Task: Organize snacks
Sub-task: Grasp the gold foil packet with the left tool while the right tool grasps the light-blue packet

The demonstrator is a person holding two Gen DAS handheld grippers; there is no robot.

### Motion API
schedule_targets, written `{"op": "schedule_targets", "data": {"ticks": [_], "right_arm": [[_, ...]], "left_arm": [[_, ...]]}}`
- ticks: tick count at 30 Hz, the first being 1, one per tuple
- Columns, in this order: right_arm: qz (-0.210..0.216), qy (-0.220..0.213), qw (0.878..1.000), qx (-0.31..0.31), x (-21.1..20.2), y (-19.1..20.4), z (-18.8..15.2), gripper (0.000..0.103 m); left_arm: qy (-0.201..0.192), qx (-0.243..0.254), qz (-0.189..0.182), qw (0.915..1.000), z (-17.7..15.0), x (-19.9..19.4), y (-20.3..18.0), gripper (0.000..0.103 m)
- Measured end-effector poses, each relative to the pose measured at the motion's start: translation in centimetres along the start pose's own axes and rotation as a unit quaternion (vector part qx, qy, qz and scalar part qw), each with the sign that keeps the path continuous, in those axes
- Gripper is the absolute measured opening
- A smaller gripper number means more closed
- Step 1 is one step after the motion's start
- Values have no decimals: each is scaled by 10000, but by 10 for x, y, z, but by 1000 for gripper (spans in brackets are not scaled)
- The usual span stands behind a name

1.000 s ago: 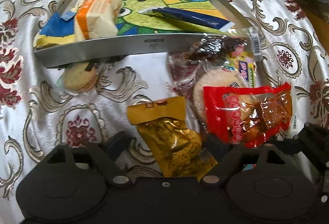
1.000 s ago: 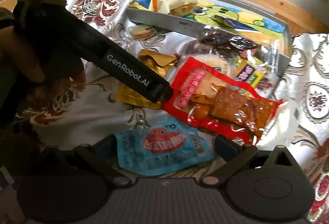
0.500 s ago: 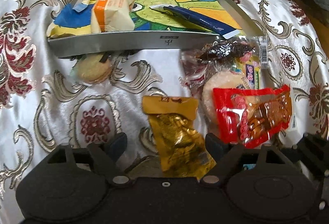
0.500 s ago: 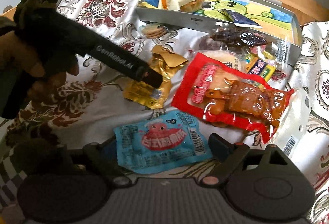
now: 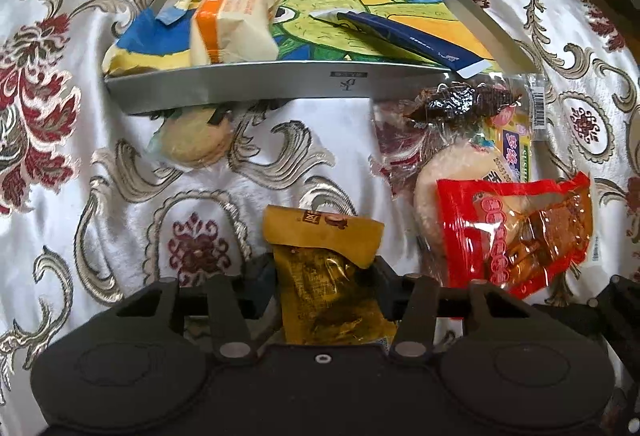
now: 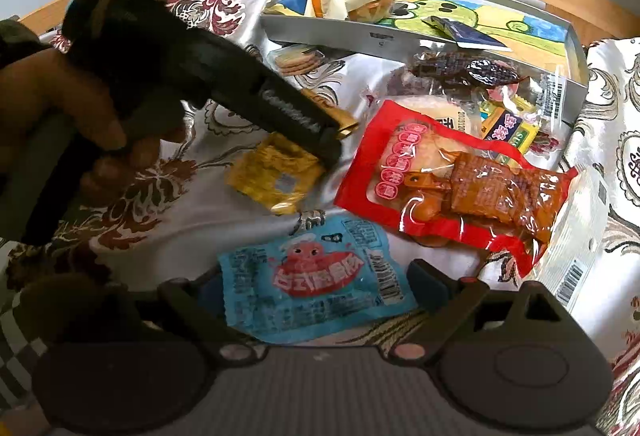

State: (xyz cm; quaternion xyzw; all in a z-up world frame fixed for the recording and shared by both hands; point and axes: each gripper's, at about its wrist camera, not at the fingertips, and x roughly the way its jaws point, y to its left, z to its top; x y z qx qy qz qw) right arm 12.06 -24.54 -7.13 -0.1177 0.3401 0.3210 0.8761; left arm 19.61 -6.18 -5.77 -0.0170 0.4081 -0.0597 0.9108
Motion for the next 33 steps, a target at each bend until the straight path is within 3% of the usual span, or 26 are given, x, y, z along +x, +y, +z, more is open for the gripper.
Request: {"op": "schedule_targets", "data": {"ticks": [6, 13, 28, 33], "right_arm": [[-111, -53, 9999, 92, 0, 4, 0, 93], [-226, -69, 9996, 148, -4, 14, -3, 91], [-1042, -140, 9936, 410, 1, 50, -3, 91], [-1084, -267, 9932, 345, 0, 54, -5, 89]], "left_arm": [[94, 43, -125, 9999, -17, -19, 16, 52], [249, -386, -323, 9984, -36, -37, 40, 49], [-22, -352, -315, 9989, -44, -30, 35, 51], [-120, -332, -231, 9991, -46, -33, 34, 42]]}}
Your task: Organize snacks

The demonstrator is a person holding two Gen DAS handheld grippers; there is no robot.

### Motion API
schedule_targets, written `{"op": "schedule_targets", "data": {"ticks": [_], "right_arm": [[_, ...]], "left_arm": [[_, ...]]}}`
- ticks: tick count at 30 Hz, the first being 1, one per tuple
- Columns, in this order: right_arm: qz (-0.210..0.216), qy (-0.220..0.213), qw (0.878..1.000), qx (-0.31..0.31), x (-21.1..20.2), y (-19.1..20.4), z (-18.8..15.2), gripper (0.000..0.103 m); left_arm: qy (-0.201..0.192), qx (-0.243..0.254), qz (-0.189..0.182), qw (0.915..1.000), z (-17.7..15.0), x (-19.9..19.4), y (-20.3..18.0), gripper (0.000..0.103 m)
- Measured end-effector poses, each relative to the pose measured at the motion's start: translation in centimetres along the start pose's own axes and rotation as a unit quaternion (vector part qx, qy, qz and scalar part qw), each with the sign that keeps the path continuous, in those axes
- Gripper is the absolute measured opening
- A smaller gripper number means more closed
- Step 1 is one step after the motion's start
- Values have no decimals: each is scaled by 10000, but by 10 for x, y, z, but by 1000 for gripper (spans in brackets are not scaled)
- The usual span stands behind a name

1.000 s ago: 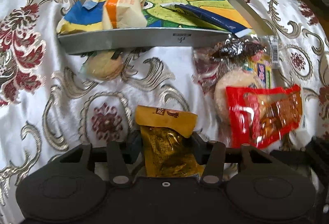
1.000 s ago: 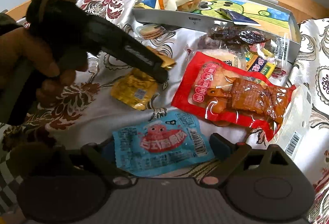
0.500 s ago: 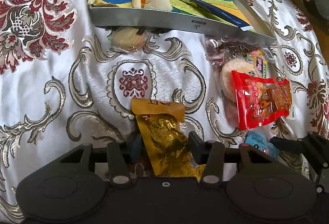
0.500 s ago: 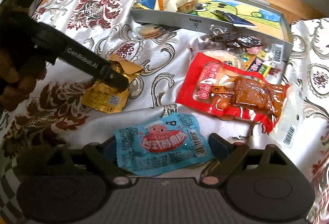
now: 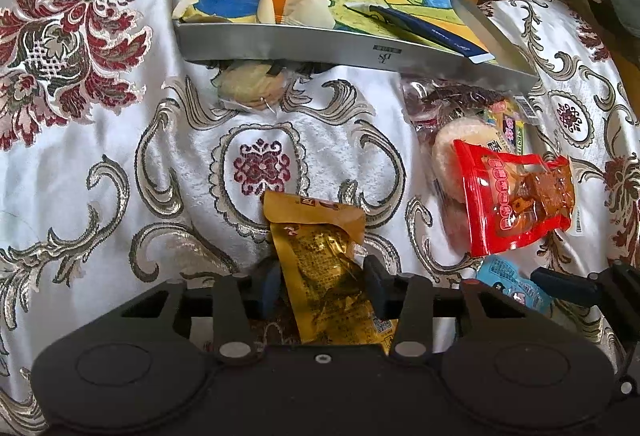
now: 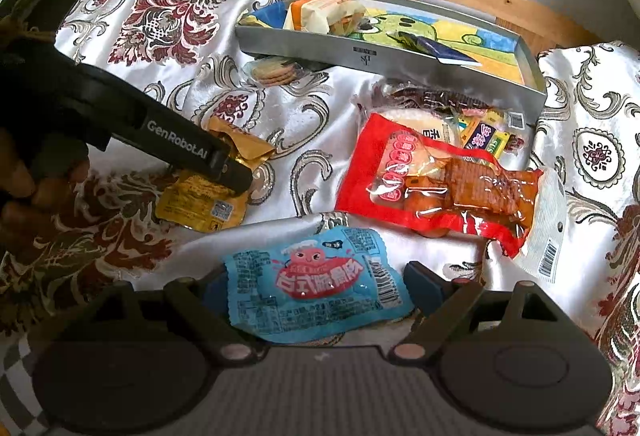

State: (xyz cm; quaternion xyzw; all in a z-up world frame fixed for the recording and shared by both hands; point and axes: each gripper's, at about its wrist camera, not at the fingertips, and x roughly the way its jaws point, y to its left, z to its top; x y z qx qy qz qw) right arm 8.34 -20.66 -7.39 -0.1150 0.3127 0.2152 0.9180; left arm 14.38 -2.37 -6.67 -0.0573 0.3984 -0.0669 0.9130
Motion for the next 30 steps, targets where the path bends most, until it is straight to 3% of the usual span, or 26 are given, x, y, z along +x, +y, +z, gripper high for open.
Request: {"op": "schedule_targets", "data": {"ticks": [9, 21, 25, 30], "right_arm": [[15, -174, 9998, -53, -2, 3, 0, 87], [-278, -413, 9975, -499, -9, 18, 1, 86], [-401, -553, 9957, -626, -13, 22, 1, 86], [-400, -659, 9934, -852, -17, 29, 1, 86]], "left_arm": [[-191, -15, -62, 9998, 1, -9, -3, 36], [-512, 422, -45, 9978, 1, -22, -18, 29], [-469, 608, 11, 9970, -1, -20, -23, 29], [-320, 488, -177, 9981, 1, -15, -17, 32]]}}
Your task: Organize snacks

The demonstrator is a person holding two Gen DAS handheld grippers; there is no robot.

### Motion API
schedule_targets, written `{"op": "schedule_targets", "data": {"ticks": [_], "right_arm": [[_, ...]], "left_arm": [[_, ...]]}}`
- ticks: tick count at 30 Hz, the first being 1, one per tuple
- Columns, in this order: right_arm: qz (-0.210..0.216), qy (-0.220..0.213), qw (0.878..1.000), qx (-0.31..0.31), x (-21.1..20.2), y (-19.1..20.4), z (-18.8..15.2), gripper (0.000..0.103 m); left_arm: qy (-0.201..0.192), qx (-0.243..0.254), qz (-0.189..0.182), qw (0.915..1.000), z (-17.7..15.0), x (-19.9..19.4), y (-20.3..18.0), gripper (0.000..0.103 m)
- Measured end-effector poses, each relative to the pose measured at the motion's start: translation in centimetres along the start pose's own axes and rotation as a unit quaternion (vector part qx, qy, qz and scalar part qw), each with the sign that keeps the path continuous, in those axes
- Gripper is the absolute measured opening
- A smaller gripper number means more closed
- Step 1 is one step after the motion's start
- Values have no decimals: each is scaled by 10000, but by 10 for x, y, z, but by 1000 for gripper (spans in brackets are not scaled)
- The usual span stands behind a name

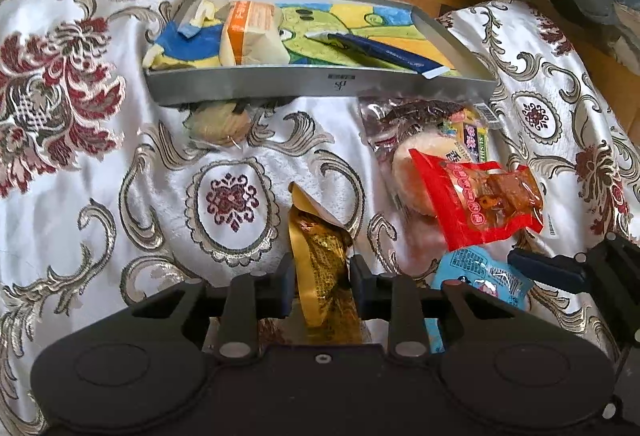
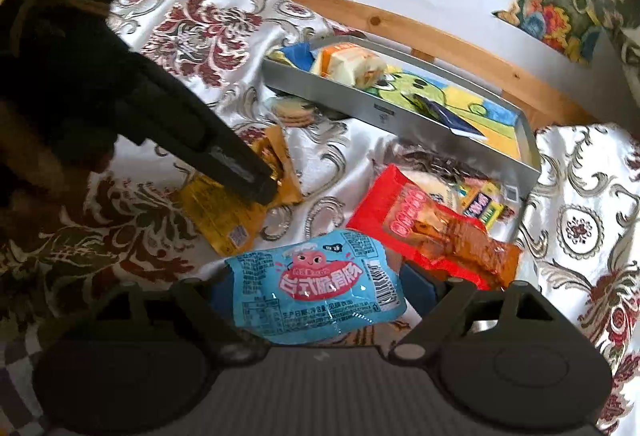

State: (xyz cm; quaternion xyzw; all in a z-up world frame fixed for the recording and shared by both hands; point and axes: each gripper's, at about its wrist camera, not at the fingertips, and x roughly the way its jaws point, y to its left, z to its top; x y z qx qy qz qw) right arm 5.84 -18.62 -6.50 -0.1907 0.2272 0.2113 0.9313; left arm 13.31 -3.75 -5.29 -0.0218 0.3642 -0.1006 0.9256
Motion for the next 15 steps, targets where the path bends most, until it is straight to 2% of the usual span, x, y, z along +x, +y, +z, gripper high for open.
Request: {"op": "schedule_targets", "data": {"ticks": [5, 15], "right_arm": [[-2, -47, 9999, -133, -2, 4, 0, 86], [-83, -243, 9993, -278, -9, 6, 0, 86]], "left_arm": [[162, -101, 6, 9998, -2, 7, 5, 34], [-97, 216, 114, 9997, -2, -8, -5, 26]]}}
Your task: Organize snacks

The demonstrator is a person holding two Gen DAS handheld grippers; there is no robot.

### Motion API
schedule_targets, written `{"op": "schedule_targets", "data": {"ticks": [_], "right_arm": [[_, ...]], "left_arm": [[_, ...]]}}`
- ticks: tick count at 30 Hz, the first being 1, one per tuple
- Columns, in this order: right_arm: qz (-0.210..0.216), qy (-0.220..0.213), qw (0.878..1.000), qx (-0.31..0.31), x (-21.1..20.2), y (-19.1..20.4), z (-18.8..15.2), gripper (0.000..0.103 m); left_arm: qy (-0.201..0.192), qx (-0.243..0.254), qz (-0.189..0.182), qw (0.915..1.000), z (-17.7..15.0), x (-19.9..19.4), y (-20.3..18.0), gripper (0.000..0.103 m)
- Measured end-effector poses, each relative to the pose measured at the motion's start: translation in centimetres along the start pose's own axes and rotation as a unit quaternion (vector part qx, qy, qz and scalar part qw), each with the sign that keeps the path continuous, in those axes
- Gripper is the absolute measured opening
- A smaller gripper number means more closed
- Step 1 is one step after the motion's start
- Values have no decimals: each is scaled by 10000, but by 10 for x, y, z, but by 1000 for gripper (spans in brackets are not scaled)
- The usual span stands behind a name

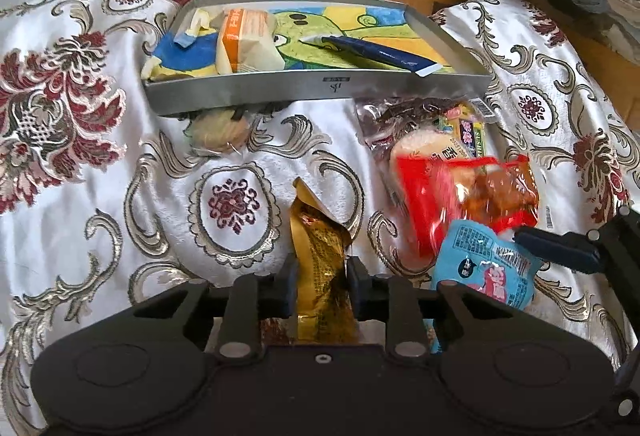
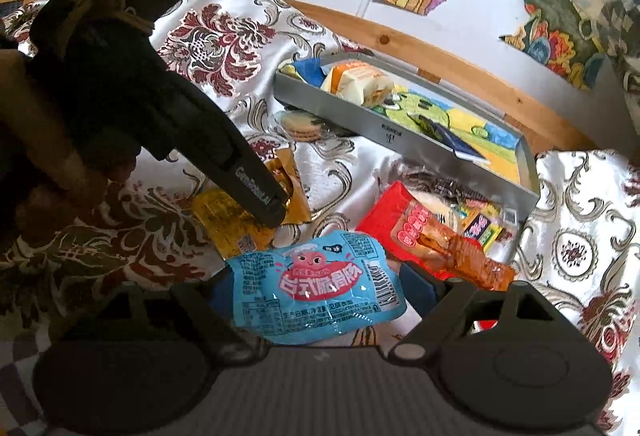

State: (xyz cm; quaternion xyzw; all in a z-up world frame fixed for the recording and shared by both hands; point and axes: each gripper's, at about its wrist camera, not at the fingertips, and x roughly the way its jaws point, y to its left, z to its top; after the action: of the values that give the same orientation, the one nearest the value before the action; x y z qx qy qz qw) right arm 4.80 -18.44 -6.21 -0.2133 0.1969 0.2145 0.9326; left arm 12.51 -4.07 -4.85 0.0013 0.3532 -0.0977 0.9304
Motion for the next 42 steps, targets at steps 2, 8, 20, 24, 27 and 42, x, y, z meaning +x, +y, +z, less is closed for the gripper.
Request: {"op": "schedule_targets", "data": {"ticks": [2, 8, 20, 24, 27, 42], "right_arm": [[-22, -65, 9999, -87, -2, 2, 2, 86], [-133, -206, 9991, -357, -13, 11, 6, 86], [-345, -254, 9973, -597, -25, 16, 7, 86], [-375, -267, 9970, -624, -25, 16, 7, 86], [-383, -265, 9970, -614, -23, 15, 6, 86], [-569, -426, 9962, -503, -26, 3, 10, 86]], "left_arm": [[-9, -3, 18, 10000, 0, -4, 0, 24], [-44, 110, -5, 9999, -6, -17, -3, 18], [440, -21, -137, 9989, -18, 6, 5, 15], [305, -92, -62, 9995, -17, 5, 9, 9], [122, -109, 8, 9999, -15, 1, 10, 9], [-339, -76, -53, 9994, 12, -21, 6, 9]]}}
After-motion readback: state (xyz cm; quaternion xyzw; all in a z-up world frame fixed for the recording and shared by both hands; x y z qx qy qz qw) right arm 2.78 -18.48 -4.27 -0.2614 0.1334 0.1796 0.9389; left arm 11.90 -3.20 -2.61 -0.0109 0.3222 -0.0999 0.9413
